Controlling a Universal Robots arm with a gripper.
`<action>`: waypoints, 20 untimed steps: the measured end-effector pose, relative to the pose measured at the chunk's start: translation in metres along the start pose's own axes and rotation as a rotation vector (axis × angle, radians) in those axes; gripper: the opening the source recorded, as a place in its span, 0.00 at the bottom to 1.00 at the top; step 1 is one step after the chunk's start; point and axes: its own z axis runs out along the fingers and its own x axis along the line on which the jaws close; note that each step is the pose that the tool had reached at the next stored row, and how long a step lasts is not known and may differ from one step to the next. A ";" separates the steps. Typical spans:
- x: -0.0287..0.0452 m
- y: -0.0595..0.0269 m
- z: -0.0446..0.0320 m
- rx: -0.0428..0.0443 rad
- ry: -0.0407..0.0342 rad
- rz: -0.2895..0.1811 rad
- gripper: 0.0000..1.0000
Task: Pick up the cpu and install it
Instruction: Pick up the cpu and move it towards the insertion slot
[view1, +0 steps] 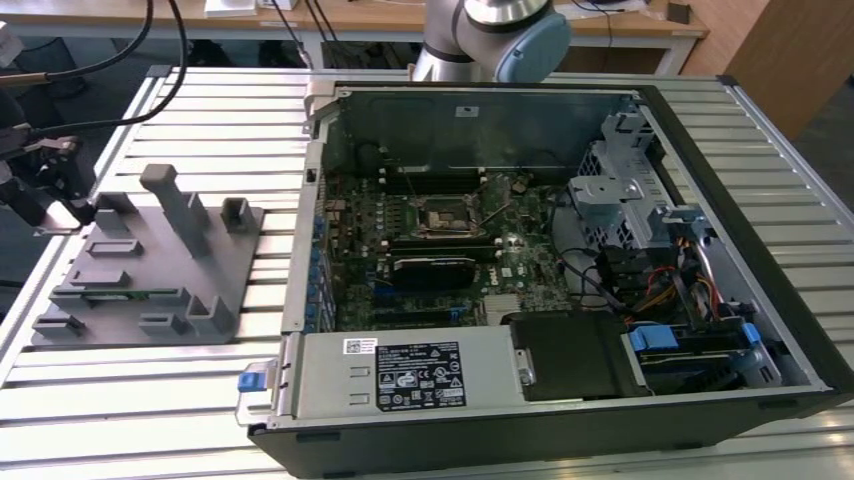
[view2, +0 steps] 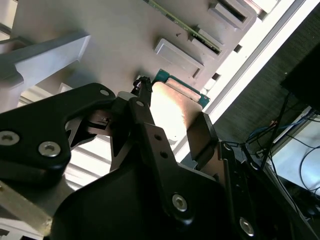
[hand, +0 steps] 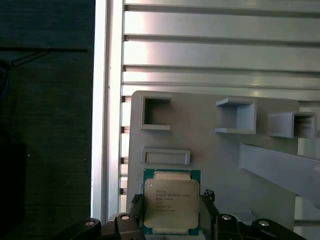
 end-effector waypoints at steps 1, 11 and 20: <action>0.0000 0.0000 -0.0010 0.0000 0.0000 0.000 0.53; -0.0003 0.0001 -0.0096 0.0000 0.0000 0.000 0.53; -0.0006 0.0002 -0.0214 0.0000 0.0001 0.000 0.53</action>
